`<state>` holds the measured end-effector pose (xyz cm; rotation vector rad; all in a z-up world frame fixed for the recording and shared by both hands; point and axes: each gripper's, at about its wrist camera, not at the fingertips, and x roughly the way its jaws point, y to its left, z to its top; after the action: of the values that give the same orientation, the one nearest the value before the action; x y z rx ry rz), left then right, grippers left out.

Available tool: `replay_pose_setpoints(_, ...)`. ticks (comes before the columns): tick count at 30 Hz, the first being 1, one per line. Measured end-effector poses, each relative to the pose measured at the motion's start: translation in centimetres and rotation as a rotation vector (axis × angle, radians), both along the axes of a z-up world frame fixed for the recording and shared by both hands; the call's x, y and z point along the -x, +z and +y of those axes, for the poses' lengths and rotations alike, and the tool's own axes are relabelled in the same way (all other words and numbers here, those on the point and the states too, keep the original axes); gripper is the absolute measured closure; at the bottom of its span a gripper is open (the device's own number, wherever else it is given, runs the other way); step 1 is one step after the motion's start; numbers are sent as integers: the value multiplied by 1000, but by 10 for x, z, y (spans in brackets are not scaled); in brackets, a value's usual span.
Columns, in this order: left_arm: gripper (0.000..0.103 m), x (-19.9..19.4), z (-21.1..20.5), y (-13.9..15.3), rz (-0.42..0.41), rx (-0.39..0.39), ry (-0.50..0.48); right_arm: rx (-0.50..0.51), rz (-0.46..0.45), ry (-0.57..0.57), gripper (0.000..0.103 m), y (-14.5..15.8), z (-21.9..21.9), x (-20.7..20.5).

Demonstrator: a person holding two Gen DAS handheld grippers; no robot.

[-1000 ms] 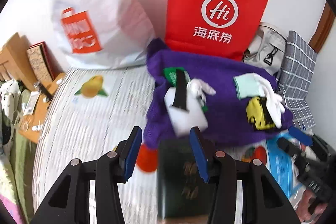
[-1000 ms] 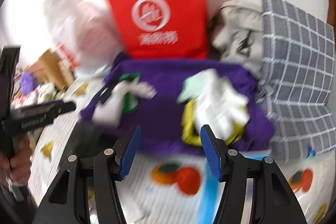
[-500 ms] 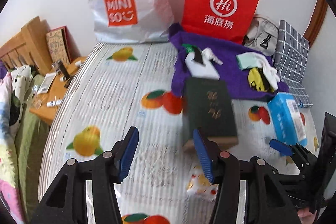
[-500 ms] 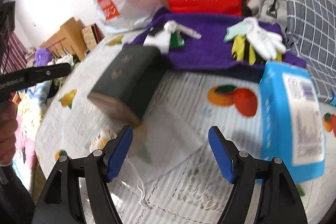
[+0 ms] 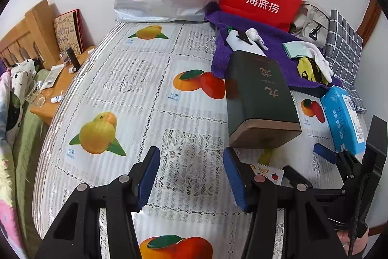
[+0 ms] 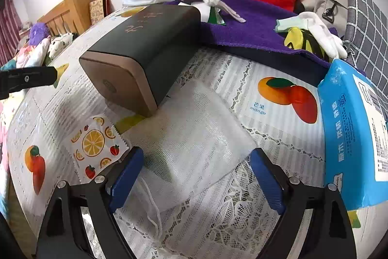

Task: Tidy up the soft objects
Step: 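Grasp the clear mesh bag with right tool while left tool moves toward the orange-print packet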

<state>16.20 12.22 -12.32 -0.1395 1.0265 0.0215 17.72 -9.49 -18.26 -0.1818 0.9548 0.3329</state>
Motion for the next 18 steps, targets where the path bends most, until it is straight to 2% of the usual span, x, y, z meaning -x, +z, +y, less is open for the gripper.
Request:
replay_pose_setpoints(1,51,0,0,0,1,3,-1,4,-16,2,22,1,0,2)
replay_pose_setpoints(3,51,2,-1,-2,4,5,-1,3,-29,12,45,3,0,6)
replay_pose_setpoints(4,51,2,-2,-2,6,6,-2,9,-34,18,50,4,0,8)
replay_pose_setpoints(5,51,3,-3,-3,11,5,-3,9,-35,26,62,5,-1,10)
replay_pose_setpoints(6,51,4,-4,-4,16,3,-2,6,-33,31,78,6,-2,11)
replay_pose_setpoints(8,51,8,-8,-5,23,-4,-4,-1,-25,28,93,6,-4,13)
replay_pose_setpoints(11,51,15,-15,-7,30,-12,-22,-16,-13,13,98,7,-13,19)
replay_pose_setpoints(18,51,23,-43,-16,49,-5,-90,-20,5,-8,99,13,-47,51)
